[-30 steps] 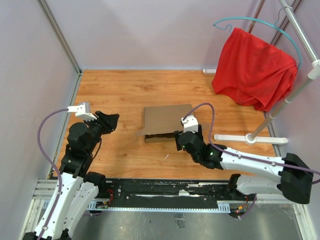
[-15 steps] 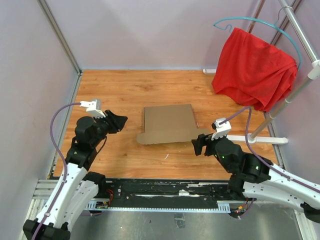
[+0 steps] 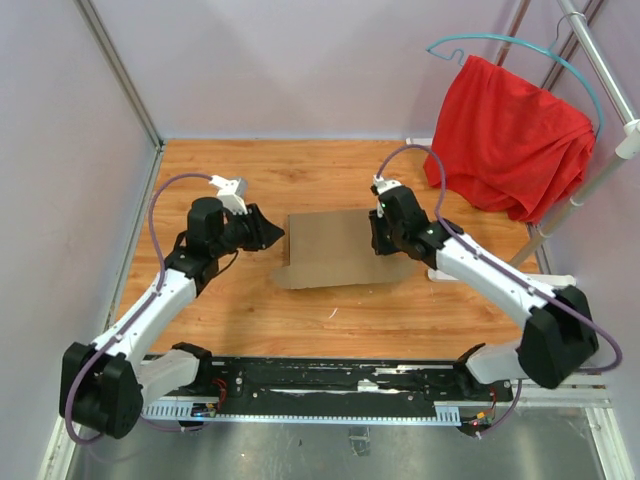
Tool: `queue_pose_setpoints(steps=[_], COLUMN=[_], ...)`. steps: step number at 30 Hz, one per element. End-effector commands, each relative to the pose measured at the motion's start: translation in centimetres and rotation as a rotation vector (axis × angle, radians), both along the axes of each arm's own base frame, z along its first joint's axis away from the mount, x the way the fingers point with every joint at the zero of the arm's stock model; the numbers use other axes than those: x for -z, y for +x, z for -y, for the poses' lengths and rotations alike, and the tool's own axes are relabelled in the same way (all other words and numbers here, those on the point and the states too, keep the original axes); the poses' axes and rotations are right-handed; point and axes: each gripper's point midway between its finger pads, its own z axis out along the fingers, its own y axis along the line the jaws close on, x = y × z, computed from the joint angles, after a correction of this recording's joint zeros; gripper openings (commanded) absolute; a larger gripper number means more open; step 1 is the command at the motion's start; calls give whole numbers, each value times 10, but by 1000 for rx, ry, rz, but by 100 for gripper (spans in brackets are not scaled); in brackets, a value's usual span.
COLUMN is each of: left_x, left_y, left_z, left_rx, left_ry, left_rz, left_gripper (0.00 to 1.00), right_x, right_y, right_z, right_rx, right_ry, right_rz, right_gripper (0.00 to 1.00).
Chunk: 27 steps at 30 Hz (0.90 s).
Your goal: Fold the paper box
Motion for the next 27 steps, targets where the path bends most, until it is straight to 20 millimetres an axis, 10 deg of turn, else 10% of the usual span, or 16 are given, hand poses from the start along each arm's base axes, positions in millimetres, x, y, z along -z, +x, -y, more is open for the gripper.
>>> queue_pose_setpoints(steps=[1,14,27], left_x=[-17,95,88], left_y=[15,20,73], left_z=[22,53,39], left_rx=[100,180,-3], left_ry=[4,208,306], left_rz=[78,-223,-182], left_gripper=[35,34,33], right_x=[-1,75,66], right_y=[25,14,51], right_z=[-24,-26,-39], right_rx=[-96,-130,-82], right_ry=[61,7,61], right_rz=[-65,-292,-248], right_gripper=[22,22,20])
